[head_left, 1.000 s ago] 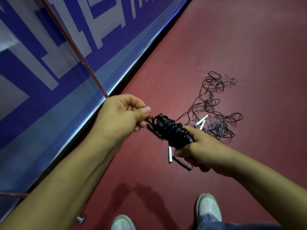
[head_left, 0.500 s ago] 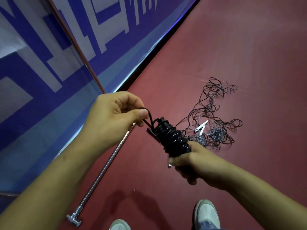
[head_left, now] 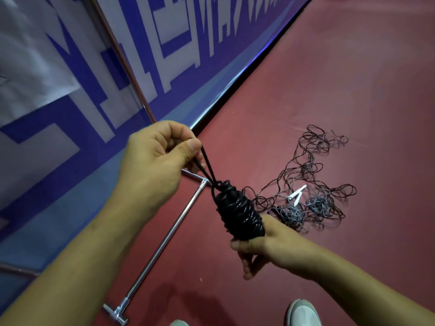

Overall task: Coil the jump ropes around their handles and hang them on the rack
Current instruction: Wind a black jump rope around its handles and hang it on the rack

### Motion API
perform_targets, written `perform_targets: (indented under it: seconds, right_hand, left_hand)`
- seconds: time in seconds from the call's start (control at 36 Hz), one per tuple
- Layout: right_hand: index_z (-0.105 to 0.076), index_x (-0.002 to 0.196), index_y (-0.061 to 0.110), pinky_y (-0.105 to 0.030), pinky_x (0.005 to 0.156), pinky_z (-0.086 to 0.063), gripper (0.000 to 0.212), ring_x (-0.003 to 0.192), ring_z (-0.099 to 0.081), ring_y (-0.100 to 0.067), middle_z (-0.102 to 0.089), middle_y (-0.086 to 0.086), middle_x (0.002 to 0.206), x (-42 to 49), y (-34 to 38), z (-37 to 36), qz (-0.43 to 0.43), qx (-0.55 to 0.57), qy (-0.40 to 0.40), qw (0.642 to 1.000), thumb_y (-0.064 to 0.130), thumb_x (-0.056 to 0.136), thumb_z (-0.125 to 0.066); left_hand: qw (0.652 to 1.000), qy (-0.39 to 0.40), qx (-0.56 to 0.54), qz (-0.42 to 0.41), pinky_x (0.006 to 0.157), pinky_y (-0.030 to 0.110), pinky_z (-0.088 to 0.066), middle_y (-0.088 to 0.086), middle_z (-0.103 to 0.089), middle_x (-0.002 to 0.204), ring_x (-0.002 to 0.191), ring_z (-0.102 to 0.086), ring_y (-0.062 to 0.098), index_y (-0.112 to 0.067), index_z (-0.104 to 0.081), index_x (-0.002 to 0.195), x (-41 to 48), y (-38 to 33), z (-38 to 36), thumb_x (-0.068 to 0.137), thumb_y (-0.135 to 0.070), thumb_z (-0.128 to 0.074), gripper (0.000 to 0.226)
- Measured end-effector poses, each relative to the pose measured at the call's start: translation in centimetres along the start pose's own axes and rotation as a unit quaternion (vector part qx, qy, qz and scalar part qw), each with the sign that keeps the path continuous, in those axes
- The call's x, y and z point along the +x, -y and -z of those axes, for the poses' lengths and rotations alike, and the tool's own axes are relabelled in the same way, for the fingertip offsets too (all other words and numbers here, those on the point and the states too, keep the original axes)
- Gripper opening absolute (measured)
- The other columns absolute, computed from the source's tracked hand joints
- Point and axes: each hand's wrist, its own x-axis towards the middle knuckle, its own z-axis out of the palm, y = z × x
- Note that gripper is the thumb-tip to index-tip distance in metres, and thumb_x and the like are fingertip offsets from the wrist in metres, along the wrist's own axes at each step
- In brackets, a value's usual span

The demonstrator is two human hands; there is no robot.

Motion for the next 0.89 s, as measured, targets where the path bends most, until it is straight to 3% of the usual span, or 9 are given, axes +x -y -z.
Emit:
perform_targets:
  seconds: [0.19,0.33,0.42,0.5,0.56,0.61,0.67,0.75,0.89]
  right_hand:
    - [-0.056,0.088,0.002,-0.043,0.067,-0.061,0.013,0.065,-0.063,-0.032,-0.059,-0.022,0.072,0.4,-0.2,-0.8,0.006,0.009,0.022,1.000,0.006,0.099,-0.063]
    - [-0.056,0.098,-0.002,-0.054,0.078,-0.061,0.013,0.076,-0.066,-0.035,-0.066,-0.021,0.083,0.5,0.3,-1.4,0.017,0.002,0.030,0.999,0.006,0.098,-0.066]
    - [-0.067,0.103,0.007,-0.057,0.082,-0.062,0.013,0.088,-0.069,-0.027,-0.068,-0.020,0.099,1.1,1.4,-2.3,0.063,-0.007,0.002,0.998,0.007,0.092,-0.075]
    - [-0.071,0.110,0.011,-0.048,0.081,-0.063,0.029,0.081,-0.063,-0.019,-0.065,-0.022,0.096,1.8,3.5,-3.5,0.111,-0.006,-0.033,0.993,0.005,0.084,-0.082]
    - [-0.068,0.111,0.012,-0.034,0.075,-0.059,0.035,0.078,-0.062,-0.008,-0.068,0.001,0.084,1.9,5.4,-4.6,0.152,-0.012,-0.051,0.987,0.000,0.082,-0.083]
    - [-0.067,0.111,0.018,-0.026,0.074,-0.053,0.041,0.080,-0.064,-0.005,-0.070,0.007,0.089,2.2,7.7,-6.0,0.191,-0.032,-0.055,0.979,-0.003,0.080,-0.083]
    - [-0.065,0.112,0.022,-0.030,0.073,-0.052,0.045,0.080,-0.063,-0.008,-0.070,0.004,0.091,2.3,9.7,-7.3,0.218,-0.052,-0.050,0.973,-0.002,0.079,-0.083]
    - [-0.062,0.112,0.020,-0.024,0.074,-0.051,0.046,0.082,-0.064,-0.005,-0.069,0.014,0.088,2.6,13.6,-10.1,0.249,-0.064,-0.033,0.966,-0.002,0.078,-0.083]
    - [-0.063,0.114,0.020,-0.031,0.080,-0.057,0.047,0.090,-0.069,-0.008,-0.074,0.006,0.096,2.9,20.6,-16.3,0.299,-0.086,-0.009,0.950,0.005,0.076,-0.087]
  left_hand:
    - [0.999,-0.035,-0.001,-0.020,0.068,0.040,-0.062,0.010,-0.072,0.069,0.068,-0.071,0.032,-0.004,-0.068,0.088,0.3,-0.6,0.7,0.097,0.000,-0.061,0.012]
    - [0.999,0.045,0.005,-0.010,0.075,0.045,-0.063,0.013,-0.074,0.076,0.075,-0.073,0.034,-0.007,-0.070,0.089,0.7,-1.1,1.8,0.094,-0.005,-0.067,0.007]
    - [0.998,0.064,0.005,-0.025,0.072,0.041,-0.060,0.012,-0.076,0.079,0.075,-0.074,0.031,-0.009,-0.070,0.089,1.0,-2.3,3.0,0.092,-0.007,-0.070,0.003]
    - [0.998,0.035,0.001,-0.048,0.066,0.031,-0.057,0.010,-0.075,0.077,0.070,-0.073,0.024,-0.010,-0.069,0.086,1.2,-4.2,4.5,0.090,-0.002,-0.070,0.009]
    - [0.998,0.011,0.014,-0.065,0.064,0.029,-0.056,0.011,-0.075,0.077,0.068,-0.073,0.023,-0.010,-0.068,0.086,1.0,-6.0,6.1,0.090,0.000,-0.069,0.011]
    - [0.996,-0.017,0.034,-0.082,0.063,0.027,-0.056,0.013,-0.075,0.076,0.066,-0.073,0.021,-0.007,-0.068,0.087,0.9,-8.0,8.0,0.091,0.001,-0.069,0.010]
    - [0.994,-0.035,0.052,-0.093,0.061,0.025,-0.055,0.011,-0.074,0.073,0.064,-0.072,0.018,-0.006,-0.068,0.087,0.8,-9.9,9.6,0.091,0.002,-0.069,0.010]
    - [0.986,-0.069,0.102,-0.116,0.057,0.025,-0.054,0.005,-0.072,0.068,0.060,-0.068,0.013,-0.005,-0.067,0.086,0.1,-13.6,13.0,0.092,0.005,-0.067,0.011]
    - [0.962,-0.157,0.181,-0.134,0.059,0.029,-0.056,0.011,-0.072,0.074,0.062,-0.068,0.014,-0.010,-0.067,0.087,-1.8,-19.6,20.7,0.094,-0.003,-0.068,0.010]
